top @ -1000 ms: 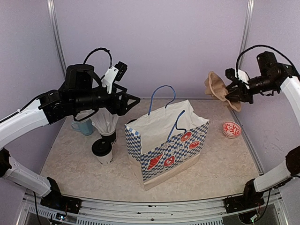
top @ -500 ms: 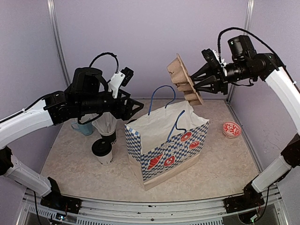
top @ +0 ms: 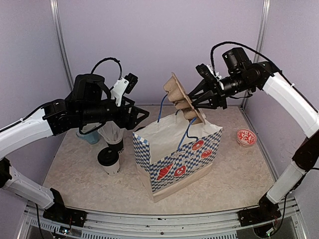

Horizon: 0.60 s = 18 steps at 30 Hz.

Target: Pack the takeout coffee

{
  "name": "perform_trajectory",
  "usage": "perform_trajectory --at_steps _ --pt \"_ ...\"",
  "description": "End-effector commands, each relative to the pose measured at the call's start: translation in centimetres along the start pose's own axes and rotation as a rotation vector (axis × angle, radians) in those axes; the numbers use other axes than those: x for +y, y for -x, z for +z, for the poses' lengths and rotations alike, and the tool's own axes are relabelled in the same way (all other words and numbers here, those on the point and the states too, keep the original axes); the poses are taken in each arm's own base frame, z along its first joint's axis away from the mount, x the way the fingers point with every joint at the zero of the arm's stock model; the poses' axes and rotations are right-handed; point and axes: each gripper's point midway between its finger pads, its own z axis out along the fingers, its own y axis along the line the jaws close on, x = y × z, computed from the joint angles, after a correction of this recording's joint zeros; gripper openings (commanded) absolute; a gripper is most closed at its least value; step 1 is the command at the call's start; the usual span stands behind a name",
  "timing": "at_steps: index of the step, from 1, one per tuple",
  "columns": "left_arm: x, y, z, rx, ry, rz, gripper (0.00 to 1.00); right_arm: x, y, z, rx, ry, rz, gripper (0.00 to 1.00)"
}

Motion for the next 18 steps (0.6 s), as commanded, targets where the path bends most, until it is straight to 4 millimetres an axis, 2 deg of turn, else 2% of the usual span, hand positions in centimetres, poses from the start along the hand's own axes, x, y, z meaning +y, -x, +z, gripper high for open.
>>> perform_trajectory --at_steps 1,10,18 --pt "0.8 -0.1 -0.7 -0.018 0.023 -0.008 0.81 1.4 -1.3 1.1 0.022 0.061 0.05 0.25" --pt "1.8 -0.6 -1.1 -0.025 0.026 -0.046 0.81 4.8 -3.5 3.6 0.126 0.152 0.111 0.25" --pt "2.2 -0.8 -1.6 -0.035 0.04 -0.055 0.82 7.1 -5.0 3.8 0.261 0.153 0.169 0.24"
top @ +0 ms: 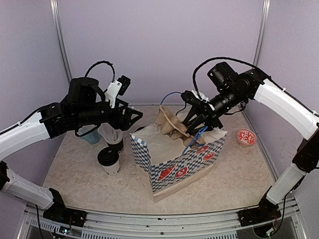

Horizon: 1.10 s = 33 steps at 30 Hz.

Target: Pack the takeout coffee

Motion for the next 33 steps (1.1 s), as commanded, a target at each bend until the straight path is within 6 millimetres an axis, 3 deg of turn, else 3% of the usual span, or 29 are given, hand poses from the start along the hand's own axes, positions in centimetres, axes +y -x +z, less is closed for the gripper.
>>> perform_trajectory --at_steps 1,4,16,27,33 --pt "0.3 0.9 -0.9 -0.049 0.001 -0.017 0.82 1.7 -1.2 0.0 0.107 -0.018 0.06 0.25" --pt "0.4 0.8 -0.8 -0.046 -0.002 -0.022 0.82 1.9 -1.9 0.4 0.157 -0.056 0.06 0.25" --pt "1.4 0.4 -0.6 -0.016 0.038 -0.05 0.82 -1.0 -6.5 2.6 0.461 -0.13 -0.048 0.23" --pt "1.9 -0.7 -0.4 0.005 0.056 -0.062 0.82 1.0 -8.5 3.7 0.625 -0.032 -0.172 0.24" --pt "1.9 -1.3 -0.3 0.001 0.052 -0.073 0.81 1.6 -9.8 4.8 0.71 0.018 -0.139 0.24"
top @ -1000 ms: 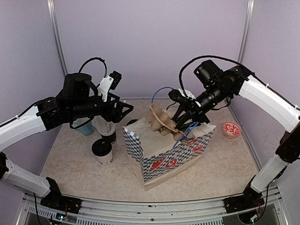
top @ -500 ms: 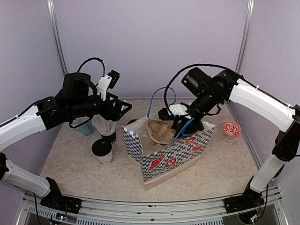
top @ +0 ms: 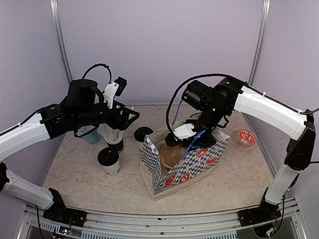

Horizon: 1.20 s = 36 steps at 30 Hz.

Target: Pack the takeout coffee

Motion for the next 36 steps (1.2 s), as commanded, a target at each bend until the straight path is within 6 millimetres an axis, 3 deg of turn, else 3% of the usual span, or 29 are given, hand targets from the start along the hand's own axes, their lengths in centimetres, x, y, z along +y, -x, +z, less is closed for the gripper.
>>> perform_trajectory --at_steps 1,5,10,16,24,36 --pt "0.4 -0.4 -0.3 -0.013 0.009 -0.018 0.82 0.6 -0.7 1.5 0.098 0.054 0.007 0.24" --pt "0.5 -0.7 -0.5 -0.021 0.009 -0.021 0.82 0.3 -0.6 2.2 0.123 0.05 0.034 0.24" --pt "0.8 -0.9 -0.7 -0.024 0.008 -0.021 0.82 -0.2 -0.1 1.2 0.12 0.01 0.036 0.25" --pt "1.3 -1.1 -0.7 -0.034 0.009 -0.022 0.81 1.3 -0.6 0.6 0.15 -0.006 0.045 0.24" --pt "1.9 -2.0 0.2 -0.028 -0.022 -0.031 0.82 2.0 1.5 -2.6 0.064 -0.068 0.01 0.28" --pt "2.8 -3.0 0.7 -0.009 -0.028 -0.043 0.82 -0.7 -0.5 0.4 0.198 -0.062 -0.067 0.25"
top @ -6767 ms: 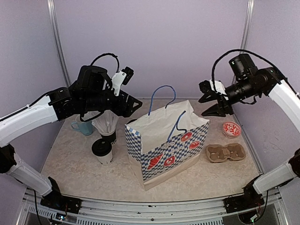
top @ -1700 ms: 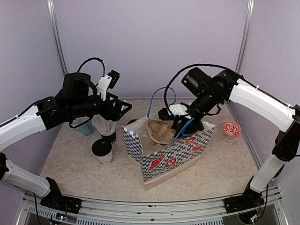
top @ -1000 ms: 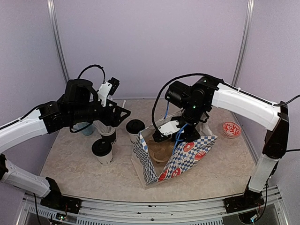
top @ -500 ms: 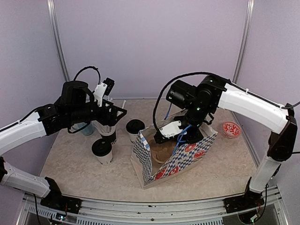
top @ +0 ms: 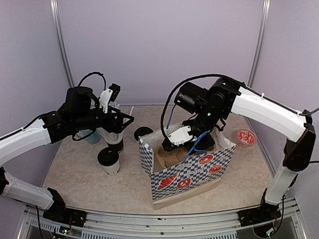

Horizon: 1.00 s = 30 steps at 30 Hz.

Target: Pack the takeout coffee

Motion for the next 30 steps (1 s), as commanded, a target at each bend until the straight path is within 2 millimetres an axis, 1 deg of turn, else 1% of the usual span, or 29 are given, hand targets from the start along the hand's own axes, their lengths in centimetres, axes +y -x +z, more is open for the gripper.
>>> perform_trajectory --at_steps 1,8,10,13,21,25,30 --pt "0.0 -0.2 0.1 -0.013 -0.018 0.006 0.82 -0.8 -0.9 1.5 0.051 0.021 -0.027 0.25" --pt "0.0 -0.4 0.3 -0.011 -0.025 0.004 0.82 0.1 -1.6 2.9 0.07 0.072 -0.031 0.25" --pt "-0.1 -0.5 0.4 -0.011 -0.031 0.002 0.82 0.7 -2.0 3.5 0.085 0.094 -0.024 0.26" --pt "-0.2 -0.5 0.5 -0.009 -0.039 -0.001 0.82 2.1 -2.2 4.7 0.084 0.157 -0.009 0.26" --pt "-0.3 -0.7 0.5 -0.009 -0.047 -0.007 0.82 3.3 -3.1 6.9 0.093 0.175 -0.004 0.3" --pt "-0.4 -0.6 0.3 -0.012 -0.05 -0.009 0.81 3.5 -3.2 7.0 0.089 0.172 -0.012 0.33" --pt "-0.5 -0.3 0.0 -0.02 -0.051 -0.007 0.82 3.6 -3.1 6.6 0.074 0.156 -0.026 0.43"
